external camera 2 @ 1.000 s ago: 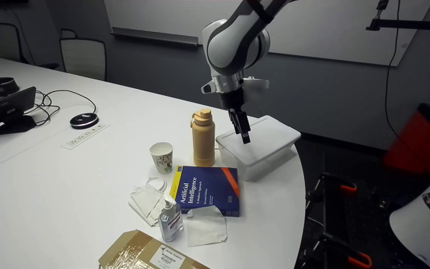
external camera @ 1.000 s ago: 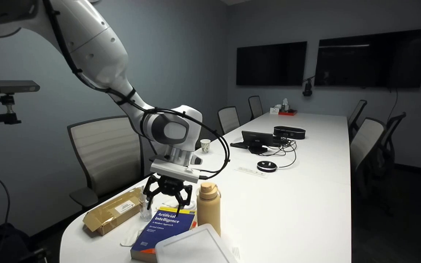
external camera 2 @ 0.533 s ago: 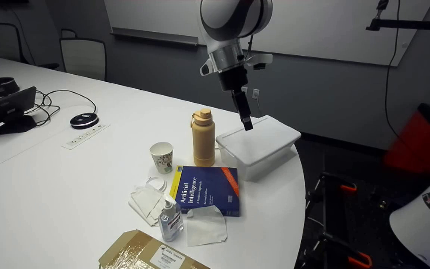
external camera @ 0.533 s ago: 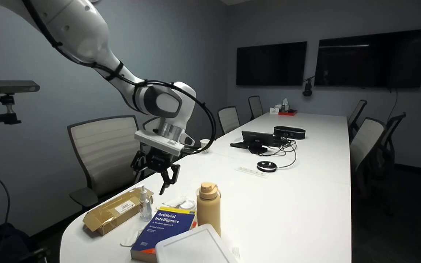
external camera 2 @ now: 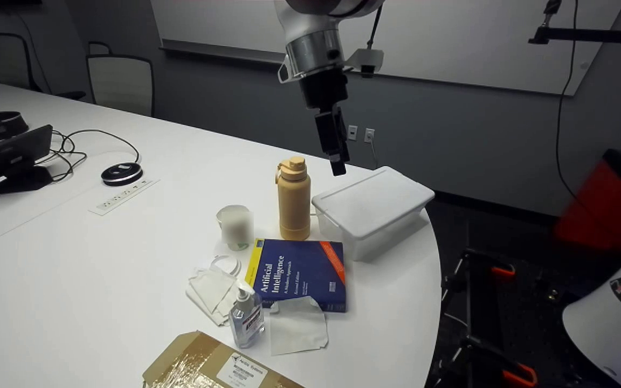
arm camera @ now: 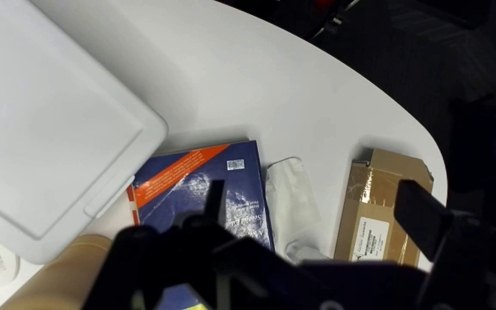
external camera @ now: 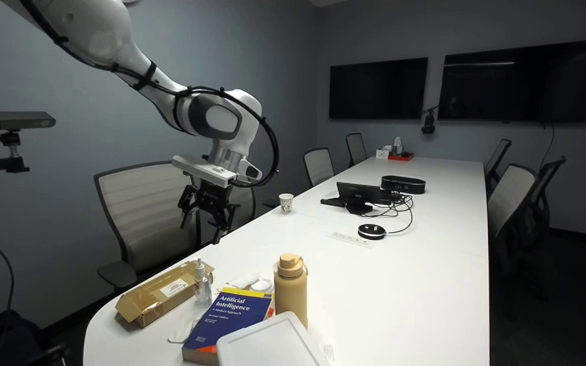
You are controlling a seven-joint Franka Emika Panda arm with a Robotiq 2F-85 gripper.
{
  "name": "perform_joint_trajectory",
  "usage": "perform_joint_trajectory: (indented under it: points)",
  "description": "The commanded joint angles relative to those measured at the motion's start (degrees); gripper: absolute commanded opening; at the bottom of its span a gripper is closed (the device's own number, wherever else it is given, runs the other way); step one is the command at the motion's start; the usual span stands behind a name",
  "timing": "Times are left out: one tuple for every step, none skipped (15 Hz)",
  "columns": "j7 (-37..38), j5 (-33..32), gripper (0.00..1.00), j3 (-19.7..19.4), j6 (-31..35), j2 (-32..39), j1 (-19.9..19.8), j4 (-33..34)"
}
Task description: Move the bowl on the table
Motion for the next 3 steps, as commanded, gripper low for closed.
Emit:
perform_joint_trajectory:
  points:
    - [4.01, 0.58, 1.00, -0.57, -1.91, -1.32, 1.43, 0.33]
    - [3.97, 0.33, 1.00, -0.48, -2.13, -1.12, 1.64, 0.46]
    - [4.14, 0.09, 1.00, -0.44, -2.17, -1.08, 1.82, 0.41]
